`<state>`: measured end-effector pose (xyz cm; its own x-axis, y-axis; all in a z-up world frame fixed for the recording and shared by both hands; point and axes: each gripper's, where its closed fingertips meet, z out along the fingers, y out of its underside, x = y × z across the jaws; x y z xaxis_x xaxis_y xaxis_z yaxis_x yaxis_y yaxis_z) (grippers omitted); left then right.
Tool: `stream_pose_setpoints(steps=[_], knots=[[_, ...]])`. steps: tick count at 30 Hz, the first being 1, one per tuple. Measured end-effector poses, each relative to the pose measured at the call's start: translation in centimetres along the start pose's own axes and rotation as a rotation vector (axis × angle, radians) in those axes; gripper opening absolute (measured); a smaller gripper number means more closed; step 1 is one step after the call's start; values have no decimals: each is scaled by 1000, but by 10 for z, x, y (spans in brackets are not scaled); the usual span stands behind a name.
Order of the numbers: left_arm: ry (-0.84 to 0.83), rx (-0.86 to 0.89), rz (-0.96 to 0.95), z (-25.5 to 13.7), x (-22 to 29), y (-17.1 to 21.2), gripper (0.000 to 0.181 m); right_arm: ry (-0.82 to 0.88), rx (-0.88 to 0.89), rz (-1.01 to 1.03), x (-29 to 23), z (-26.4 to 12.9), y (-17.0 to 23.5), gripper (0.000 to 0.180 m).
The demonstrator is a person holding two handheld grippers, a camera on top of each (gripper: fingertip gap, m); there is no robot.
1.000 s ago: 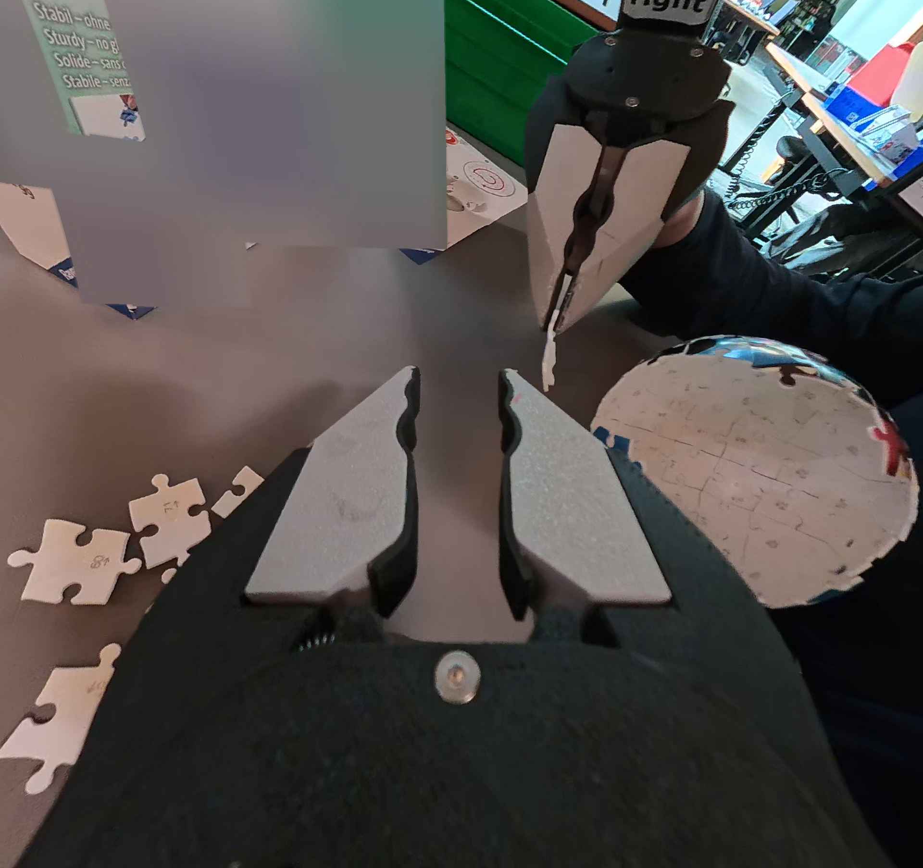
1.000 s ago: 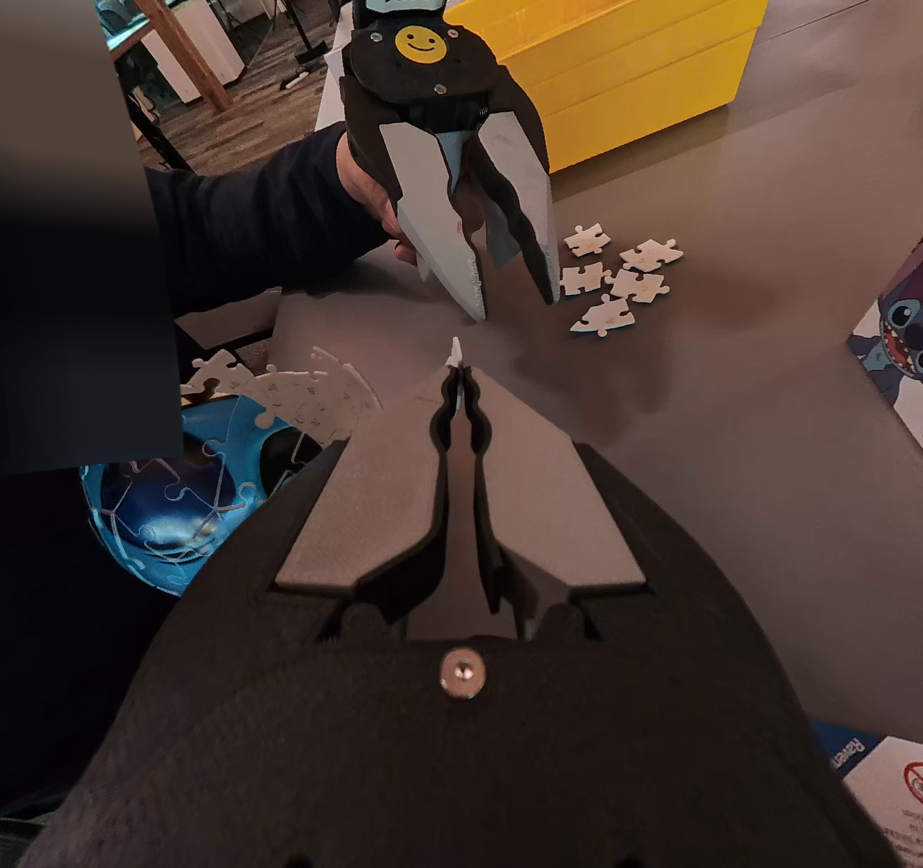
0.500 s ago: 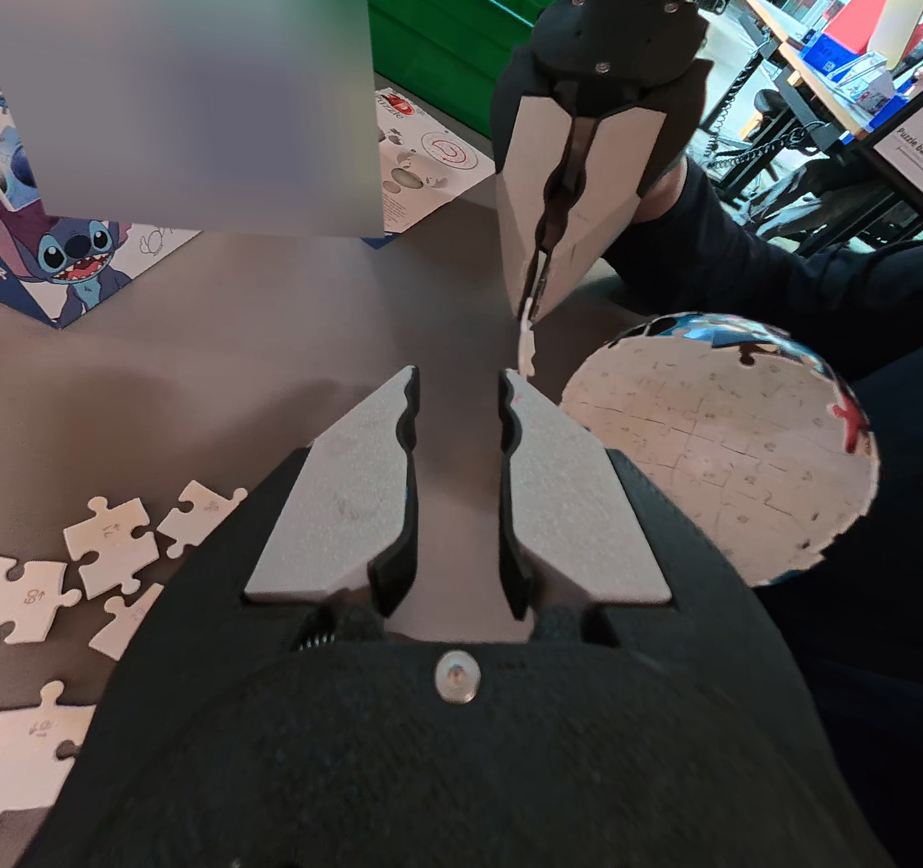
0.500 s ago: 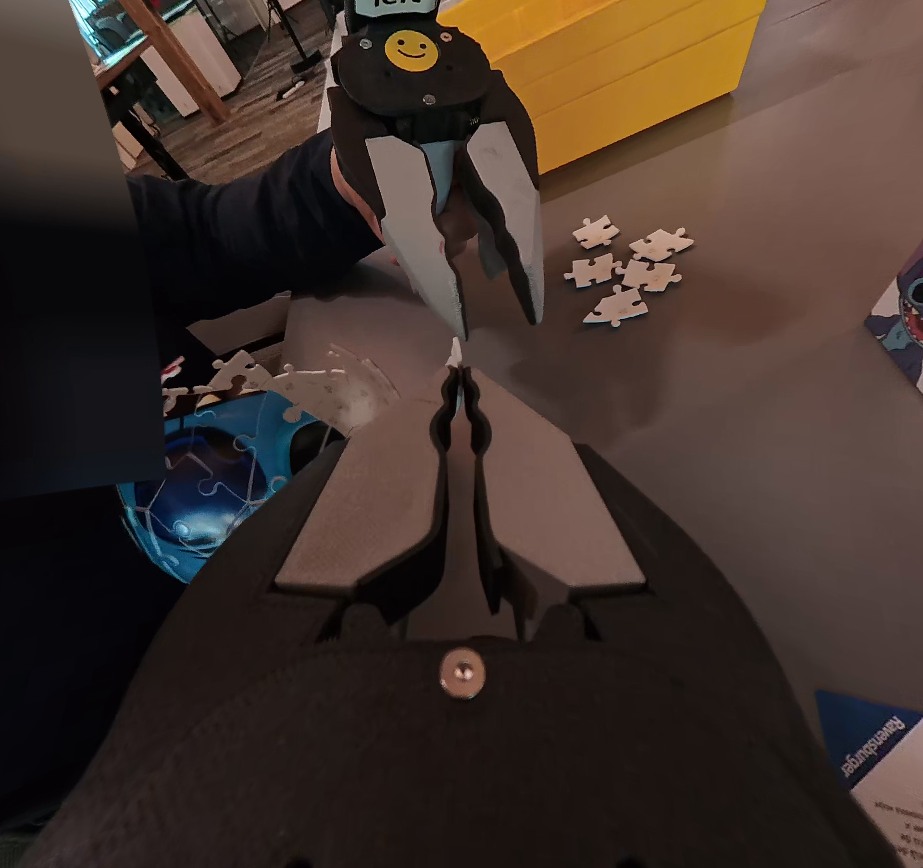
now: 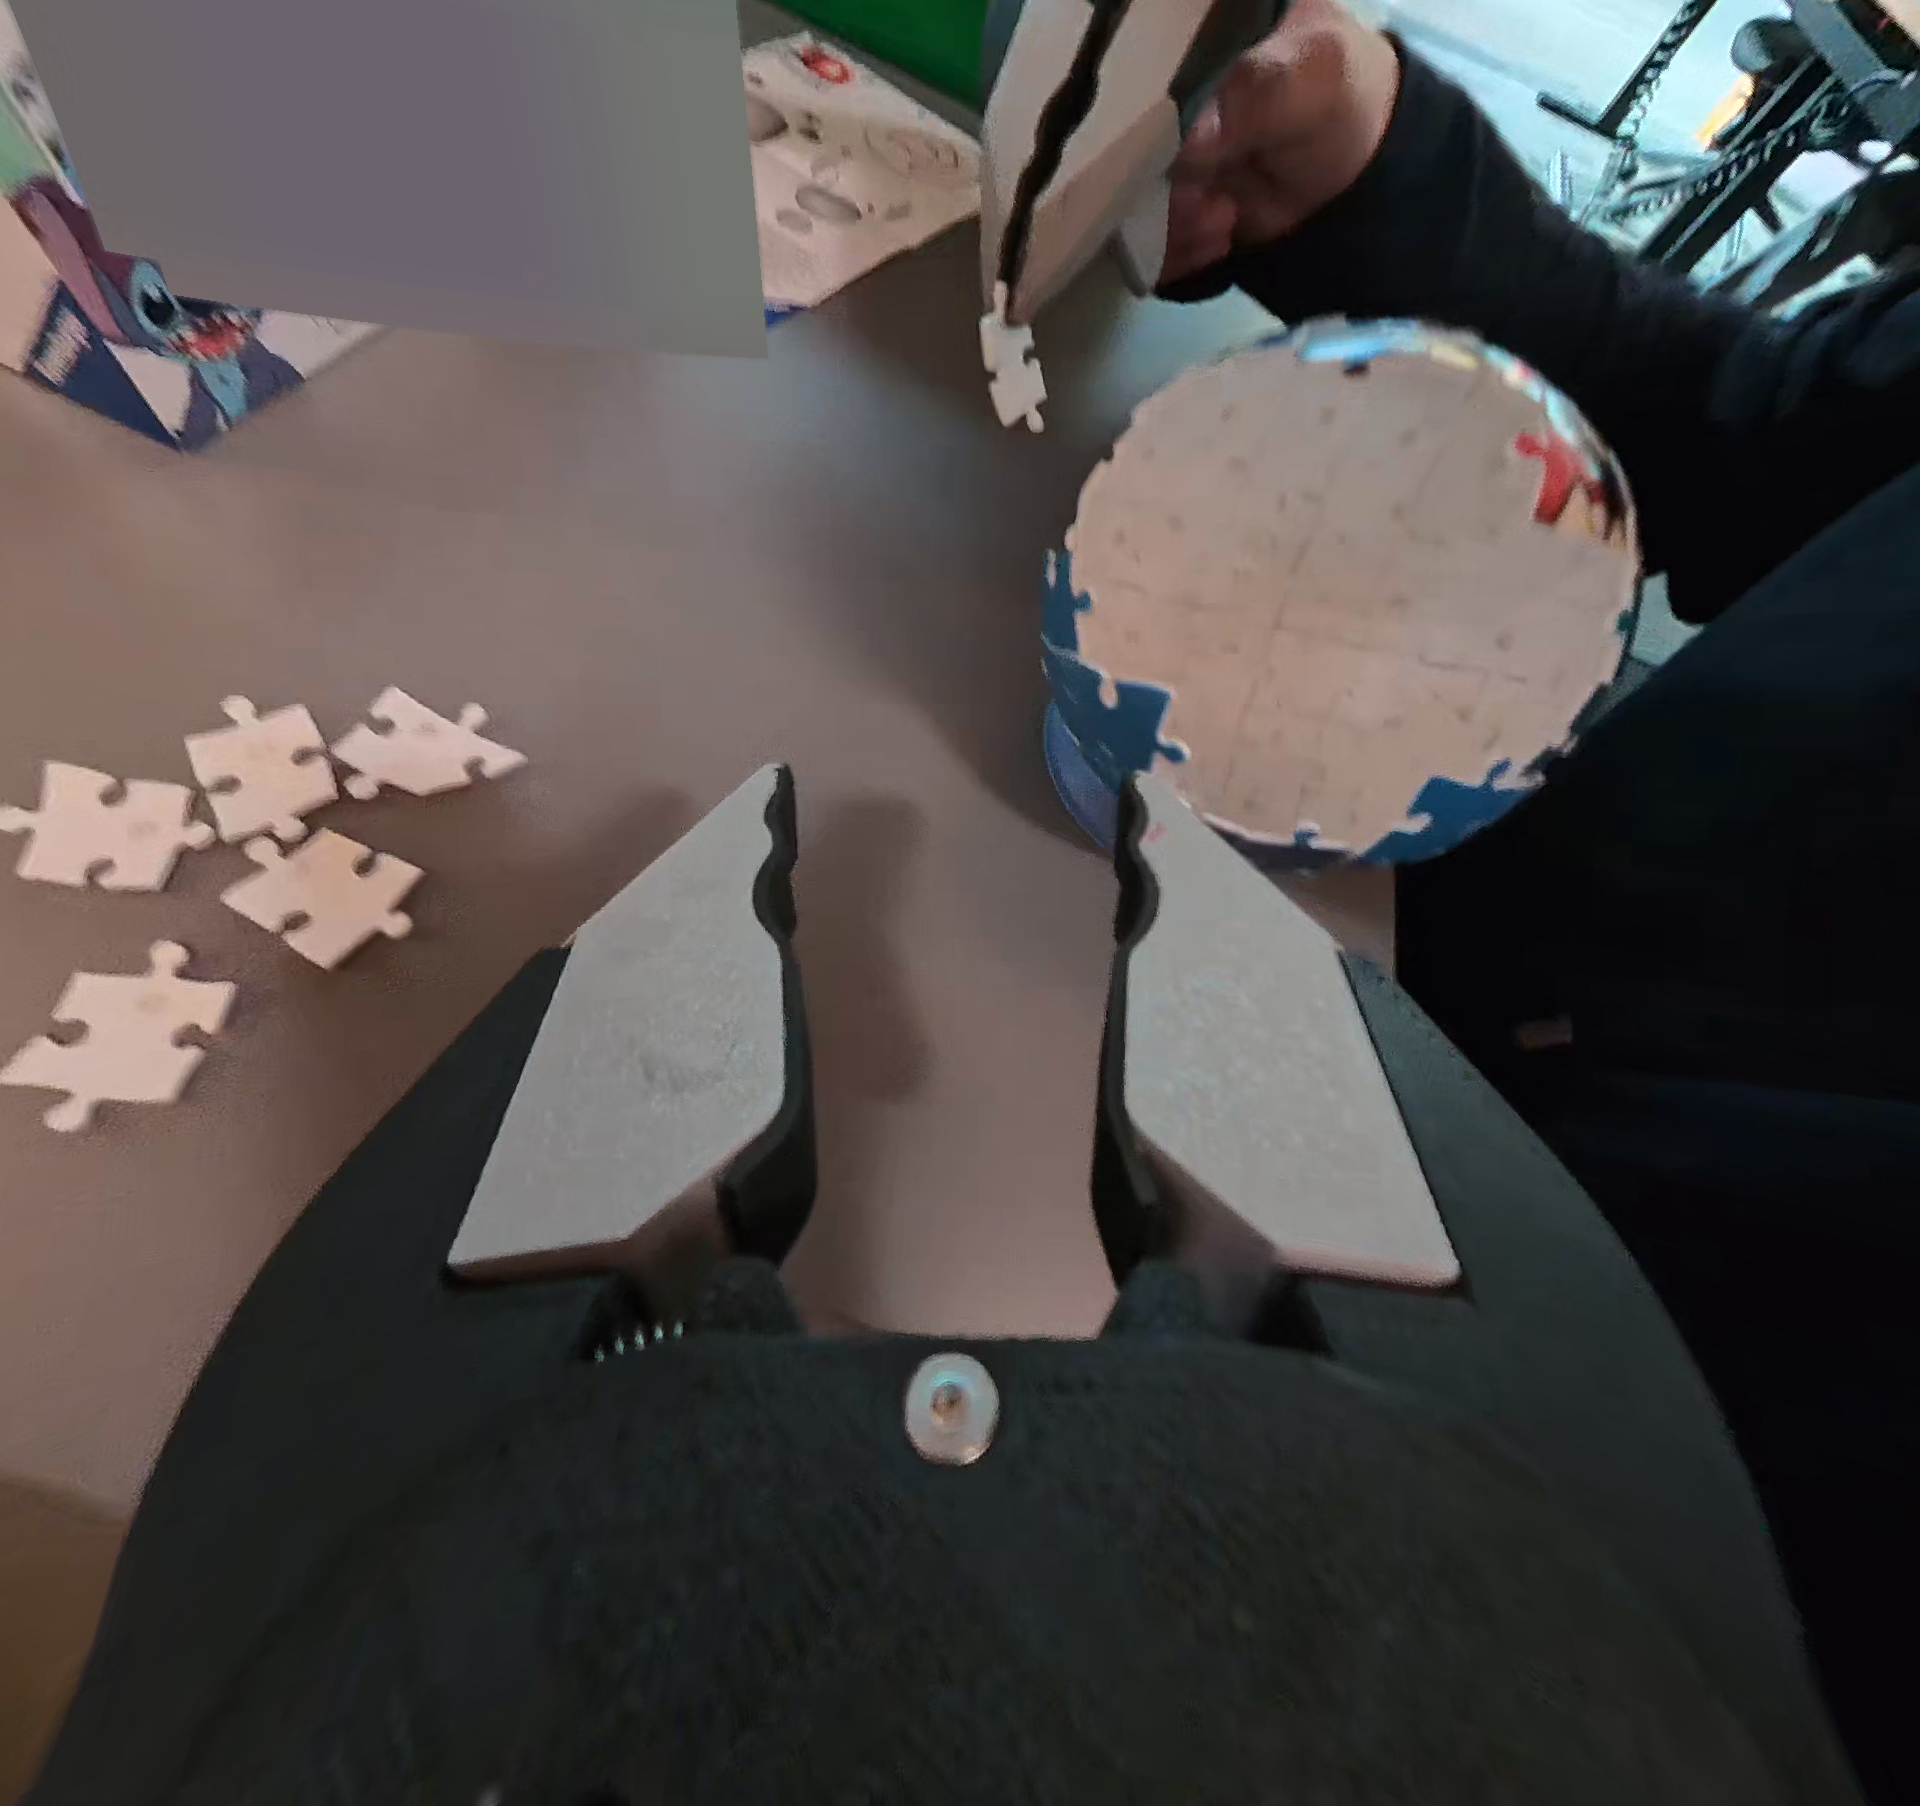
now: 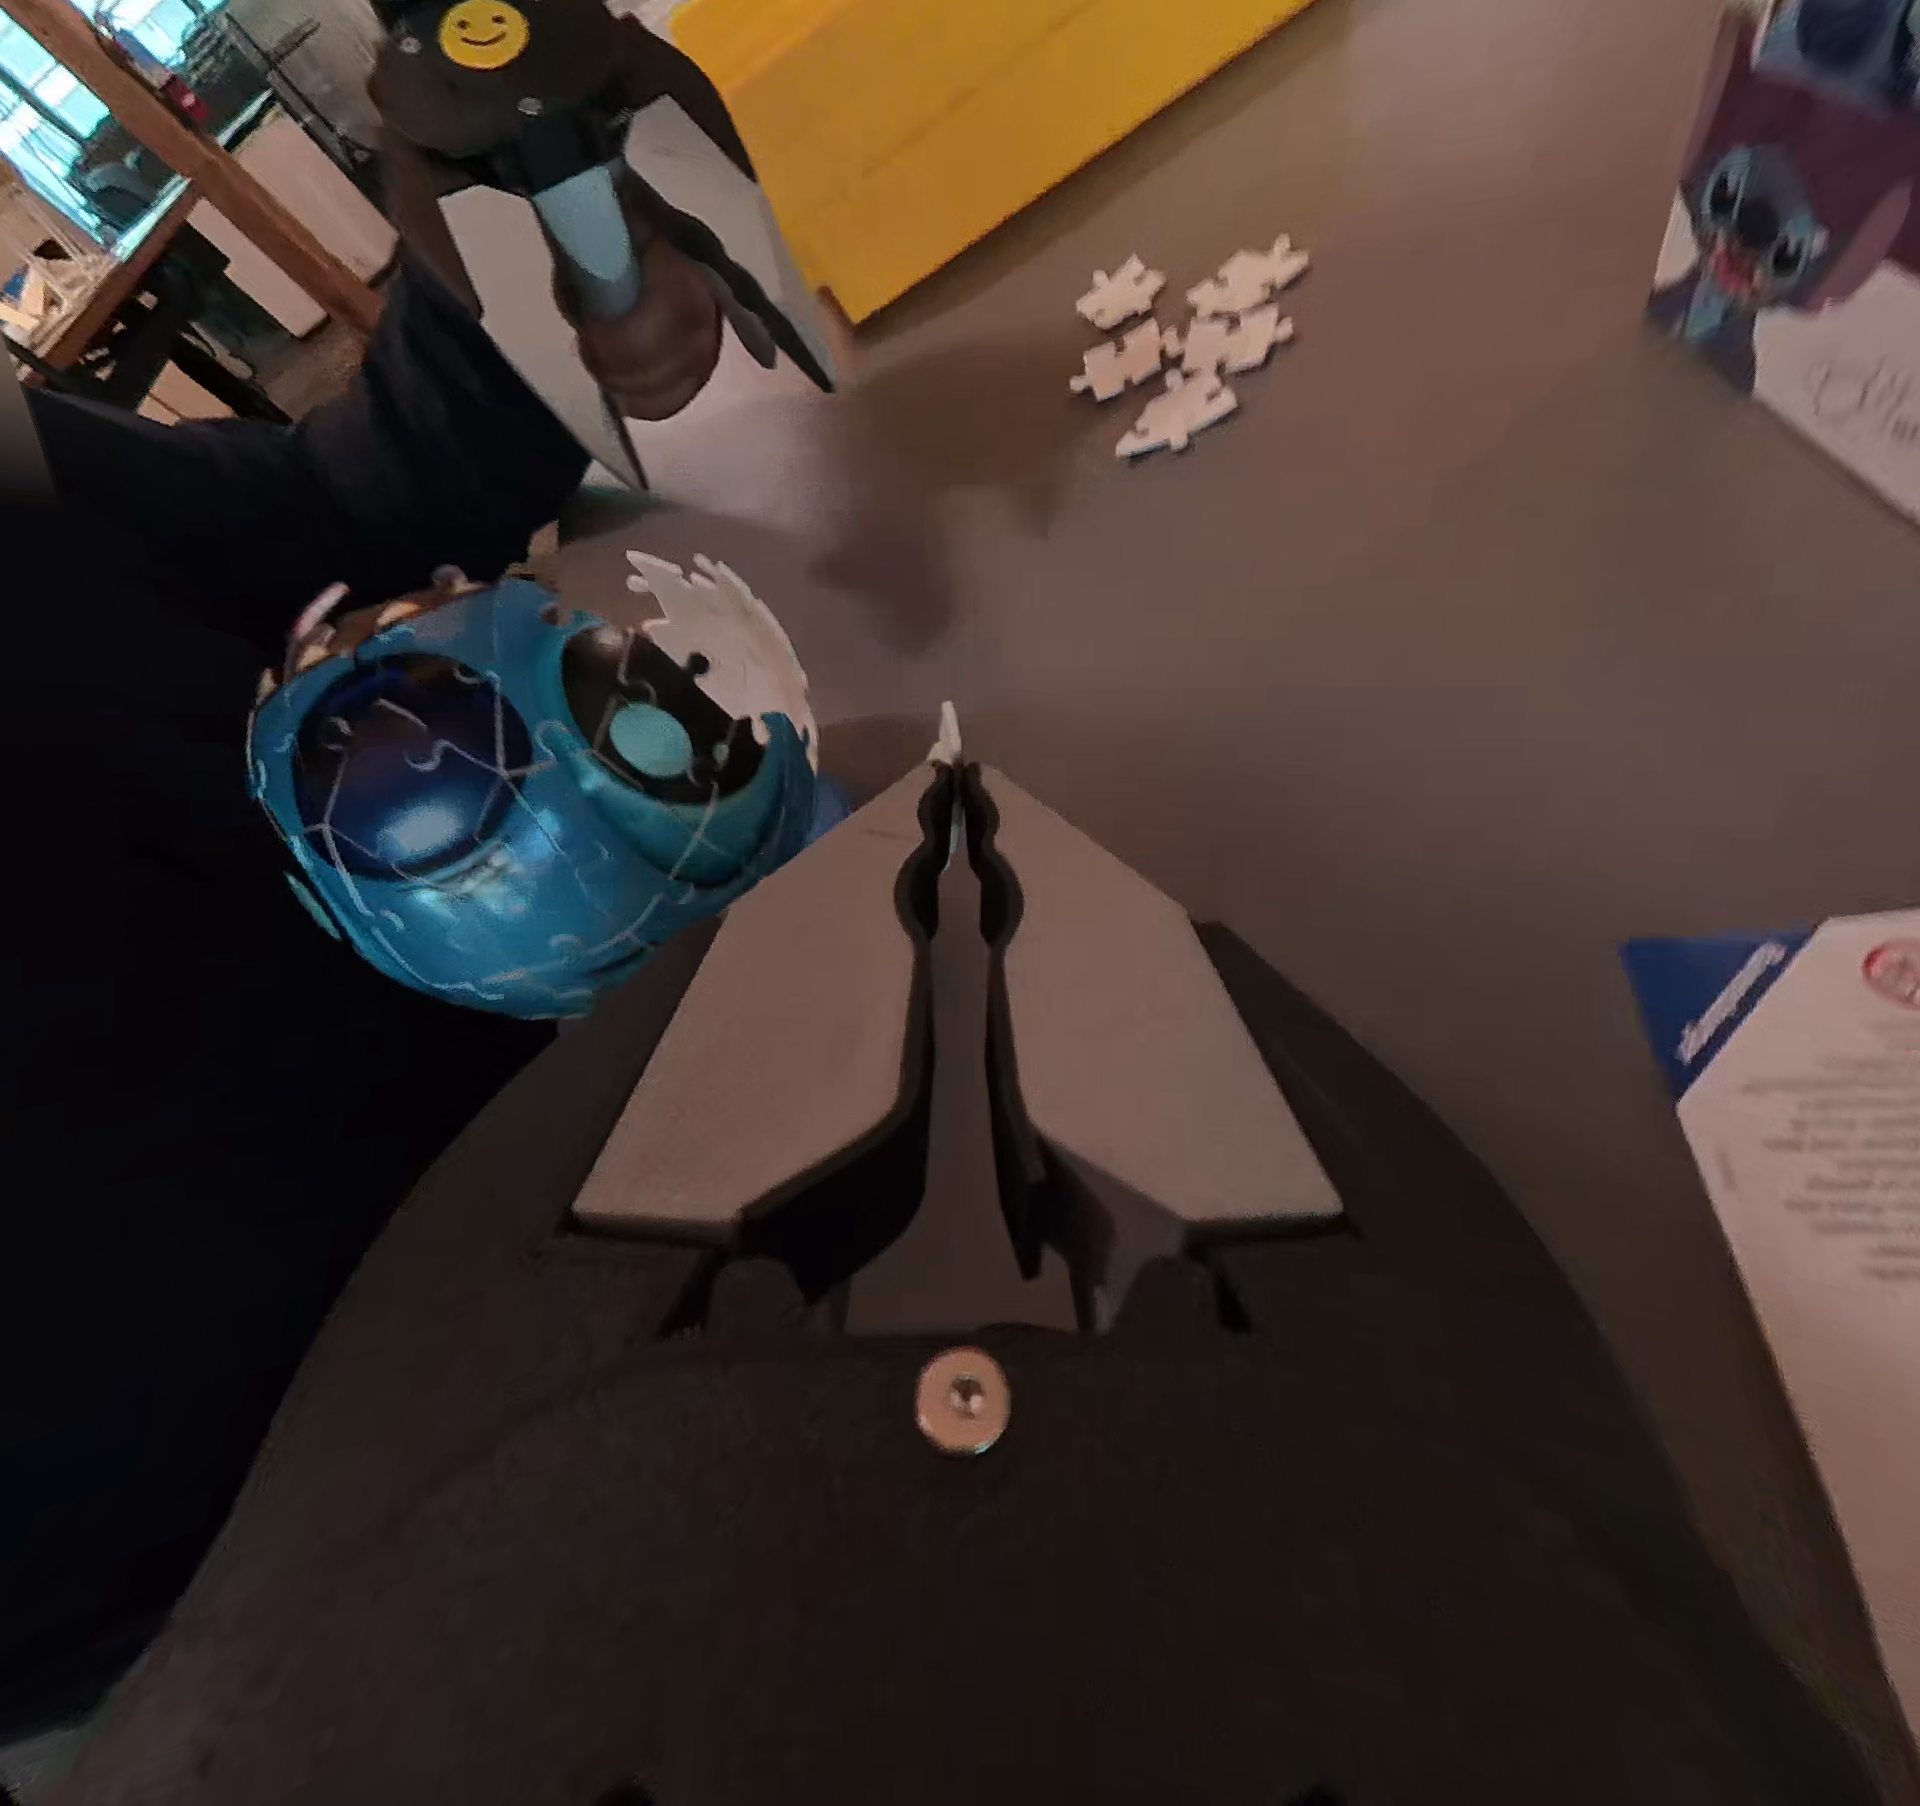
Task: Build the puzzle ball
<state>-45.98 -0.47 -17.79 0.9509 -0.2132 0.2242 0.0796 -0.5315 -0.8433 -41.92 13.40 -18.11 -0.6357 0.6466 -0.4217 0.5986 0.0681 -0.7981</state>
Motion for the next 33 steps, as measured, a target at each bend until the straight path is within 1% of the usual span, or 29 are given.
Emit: stream_pose_setpoints(steps=[3,6,9,12,17,22,29,33], knots=[[-15,-60,41,3,9,18,64,11,-37,57,7,2,17,0],[-20,-105,84,8,19,30,66,3,-42,95,6,2,24,0],[-3,-126,113,14,27,39,66,-4,-33,103,3,3,25,0],[-3,-127,96,19,24,43,65,0,-9,73,-2,2,15,0],[-2,-85,24,21,13,38,61,14,9,-9,-13,3,-13,0],[1,-52,-29,20,6,33,59,2,-2,-80,-25,16,-30,0],[-13,-38,-28,18,0,25,57,-66,-91,-105,-36,42,-35,0],[-13,-9,-33,16,-3,11,55,-85,-144,-112,-39,52,-32,0]])
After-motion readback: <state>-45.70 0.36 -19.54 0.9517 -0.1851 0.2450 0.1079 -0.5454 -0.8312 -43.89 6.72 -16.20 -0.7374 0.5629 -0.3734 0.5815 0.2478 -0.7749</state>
